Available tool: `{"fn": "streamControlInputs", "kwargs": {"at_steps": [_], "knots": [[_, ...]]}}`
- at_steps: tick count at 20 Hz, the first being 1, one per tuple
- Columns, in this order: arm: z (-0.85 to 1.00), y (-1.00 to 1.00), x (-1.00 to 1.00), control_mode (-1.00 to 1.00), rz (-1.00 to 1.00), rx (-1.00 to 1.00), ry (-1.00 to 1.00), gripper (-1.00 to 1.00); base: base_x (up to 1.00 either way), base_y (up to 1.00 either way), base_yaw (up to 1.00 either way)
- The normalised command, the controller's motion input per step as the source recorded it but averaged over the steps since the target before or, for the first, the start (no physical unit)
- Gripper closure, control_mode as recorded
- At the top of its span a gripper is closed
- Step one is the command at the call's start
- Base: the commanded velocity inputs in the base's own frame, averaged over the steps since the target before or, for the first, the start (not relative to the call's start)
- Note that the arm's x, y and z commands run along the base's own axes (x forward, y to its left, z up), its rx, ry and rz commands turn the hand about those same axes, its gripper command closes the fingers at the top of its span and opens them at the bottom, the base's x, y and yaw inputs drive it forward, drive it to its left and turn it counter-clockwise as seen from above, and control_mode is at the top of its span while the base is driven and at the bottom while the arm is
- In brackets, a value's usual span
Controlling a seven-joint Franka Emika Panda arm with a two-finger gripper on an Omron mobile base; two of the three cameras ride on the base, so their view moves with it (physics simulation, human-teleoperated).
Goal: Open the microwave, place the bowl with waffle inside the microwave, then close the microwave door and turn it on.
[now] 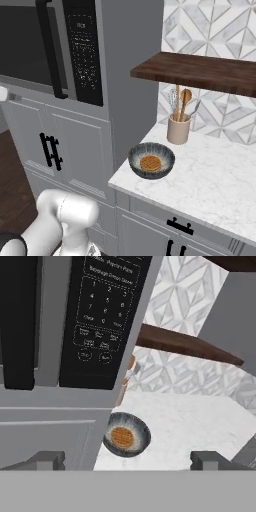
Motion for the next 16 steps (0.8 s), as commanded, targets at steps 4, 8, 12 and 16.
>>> {"fn": "streamControlInputs", "kwargs": {"at_steps": [4, 8, 12, 16], "knots": [[0.00, 0.00, 0.32, -1.00, 0.07, 0.10, -0.07, -1.00, 0.00, 0.00, 0.00], [0.00, 0.00, 0.45, -1.00, 0.11, 0.05, 0.00, -1.00, 0.00, 0.00, 0.00], [0.00, 0.00, 0.54, -1.00, 0.15, 0.00, 0.03, -1.00, 0.00, 0.00, 0.00], [-0.15, 0.01, 0.56, -1.00, 0.13, 0.00, 0.03, -1.00, 0.00, 0.00, 0.00]]}}
